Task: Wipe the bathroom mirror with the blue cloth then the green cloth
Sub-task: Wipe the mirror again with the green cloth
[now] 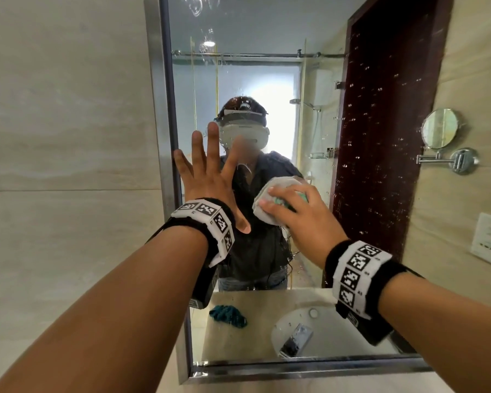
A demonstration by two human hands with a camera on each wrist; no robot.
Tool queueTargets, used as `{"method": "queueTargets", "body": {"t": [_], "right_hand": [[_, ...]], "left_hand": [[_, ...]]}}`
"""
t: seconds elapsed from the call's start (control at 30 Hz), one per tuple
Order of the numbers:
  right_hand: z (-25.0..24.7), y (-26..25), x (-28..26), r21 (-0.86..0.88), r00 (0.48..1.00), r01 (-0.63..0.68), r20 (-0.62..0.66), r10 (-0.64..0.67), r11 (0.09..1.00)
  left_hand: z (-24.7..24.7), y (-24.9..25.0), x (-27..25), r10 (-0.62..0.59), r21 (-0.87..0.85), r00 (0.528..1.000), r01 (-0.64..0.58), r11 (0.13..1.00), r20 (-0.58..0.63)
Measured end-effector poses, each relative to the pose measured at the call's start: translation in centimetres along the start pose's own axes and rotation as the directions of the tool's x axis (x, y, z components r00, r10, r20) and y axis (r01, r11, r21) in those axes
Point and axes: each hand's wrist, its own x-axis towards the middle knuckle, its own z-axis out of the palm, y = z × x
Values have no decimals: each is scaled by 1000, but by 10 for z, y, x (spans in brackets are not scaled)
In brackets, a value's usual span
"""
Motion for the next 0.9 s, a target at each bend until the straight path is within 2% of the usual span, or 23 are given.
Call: {"method": "queueTargets", "body": {"t": [0.03,0.1,0.17,0.27,0.37,0.43,0.5,0.57,0.67,0.7,0.77,0.83,0.9], "right_hand": [[-5,2,5,31,1000,-12,19,12,999],[-20,8,27,96,992,-129,10,129,987],[-37,20,51,178,964,-248,-55,261,952],[-46,24,66,248,931,-284,-160,328,926],[-29,9,49,201,958,-254,-85,275,946],[-10,0,23,159,994,-92,-41,100,983],[10,0,-8,115,998,28,45,-33,993],[20,1,-33,157,986,12,164,-38,988],[9,13,-42,72,987,27,158,-38,997],[1,18,-36,34,993,-9,118,4,999],[-20,28,-18,77,984,-177,30,175,981],[-33,35,2,161,947,-312,-26,320,936],[-35,34,15,250,911,-381,-65,408,890]], "left_hand": [[-1,0,0,-4,1,1000,4,1000,2],[-2,0,0,-7,7,1000,7,1000,12],[-1,0,0,-5,7,1000,5,1000,14],[0,0,0,-2,5,1000,2,1000,10],[2,0,0,-6,18,1000,6,1000,-7],[2,1,0,-9,24,1000,10,1000,-24],[1,0,-1,-13,36,1000,14,999,-24],[0,1,-1,-12,43,1000,13,999,-16],[-5,4,-6,-17,34,1000,17,999,-12],[-7,4,-10,-8,23,1000,8,1000,-4],[-6,3,-19,28,5,999,-28,1000,18],[0,2,-33,76,14,997,-76,997,18],[11,2,-50,104,34,994,-104,994,25]]}}
